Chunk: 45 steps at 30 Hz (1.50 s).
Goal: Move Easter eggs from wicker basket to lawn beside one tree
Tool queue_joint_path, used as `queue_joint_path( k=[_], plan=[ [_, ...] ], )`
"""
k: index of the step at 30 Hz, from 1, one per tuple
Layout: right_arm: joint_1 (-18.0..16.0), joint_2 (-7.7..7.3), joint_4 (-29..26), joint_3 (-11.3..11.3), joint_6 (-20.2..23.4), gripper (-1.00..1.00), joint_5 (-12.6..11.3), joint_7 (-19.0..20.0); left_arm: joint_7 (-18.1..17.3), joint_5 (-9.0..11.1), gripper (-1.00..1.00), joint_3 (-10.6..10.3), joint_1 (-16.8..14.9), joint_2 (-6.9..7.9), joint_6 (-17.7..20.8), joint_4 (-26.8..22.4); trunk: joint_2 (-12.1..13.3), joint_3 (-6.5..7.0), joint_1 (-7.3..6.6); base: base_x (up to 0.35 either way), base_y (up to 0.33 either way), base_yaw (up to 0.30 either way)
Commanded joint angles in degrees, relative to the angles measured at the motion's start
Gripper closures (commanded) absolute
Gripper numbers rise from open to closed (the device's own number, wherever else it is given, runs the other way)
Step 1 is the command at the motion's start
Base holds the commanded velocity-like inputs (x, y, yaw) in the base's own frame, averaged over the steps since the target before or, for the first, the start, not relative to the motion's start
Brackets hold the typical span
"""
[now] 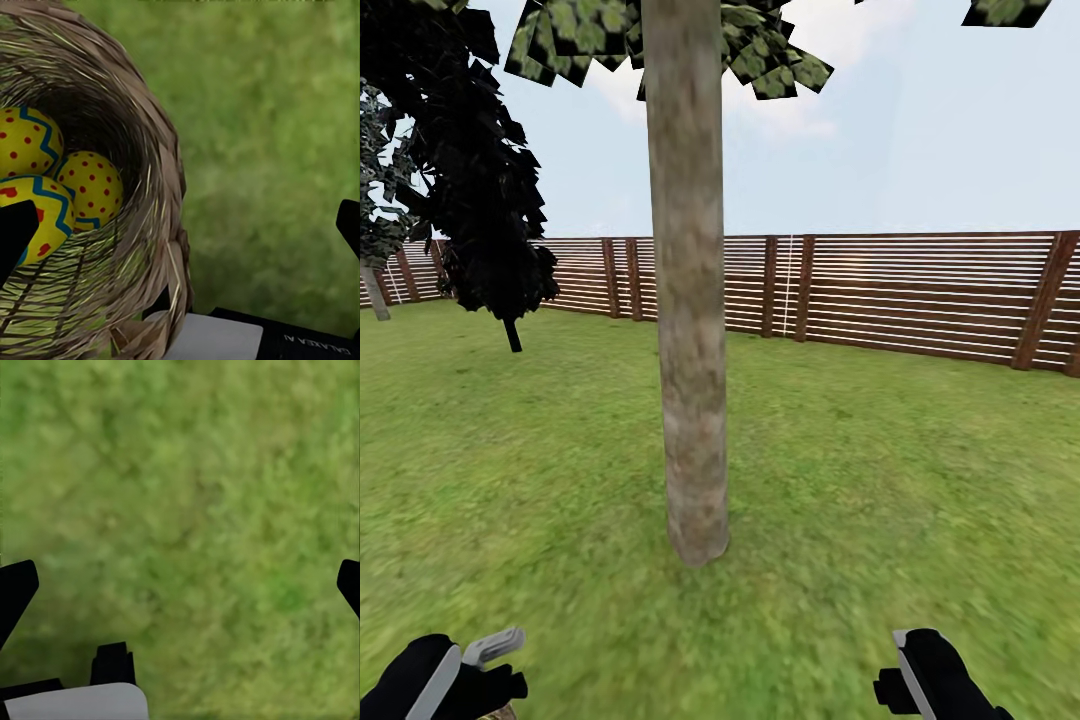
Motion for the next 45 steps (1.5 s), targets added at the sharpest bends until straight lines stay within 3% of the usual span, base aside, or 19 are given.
queue_joint_path(
  k=[1, 25, 45],
  plan=[
    [0.0, 0.0, 0.0, 0.0, 0.2, -1.0, 0.1, 0.1, 0.0, 0.2, -1.0, 0.1, 0.0, -0.01, 0.3, -0.1, 0.0, -0.06, 0.0, 0.0, 0.0, 0.0],
    [0.0, 0.16, 1.6, 0.1, 0.2, -1.0, 0.5, 0.0, 0.0, 0.3, -1.0, 0.1, 0.0, -0.4, 0.3, -0.5, 0.0, -0.06, 0.0, 0.0, 0.0, 0.0],
    [0.0, 0.16, 1.6, 0.1, 0.2, -1.0, 0.6, 0.0, 0.0, 0.3, -1.0, 0.1, 0.0, -0.65, 0.3, -0.5, 8.0, 3.53, -4.4, -0.087, 0.0, 0.0]
  ],
)
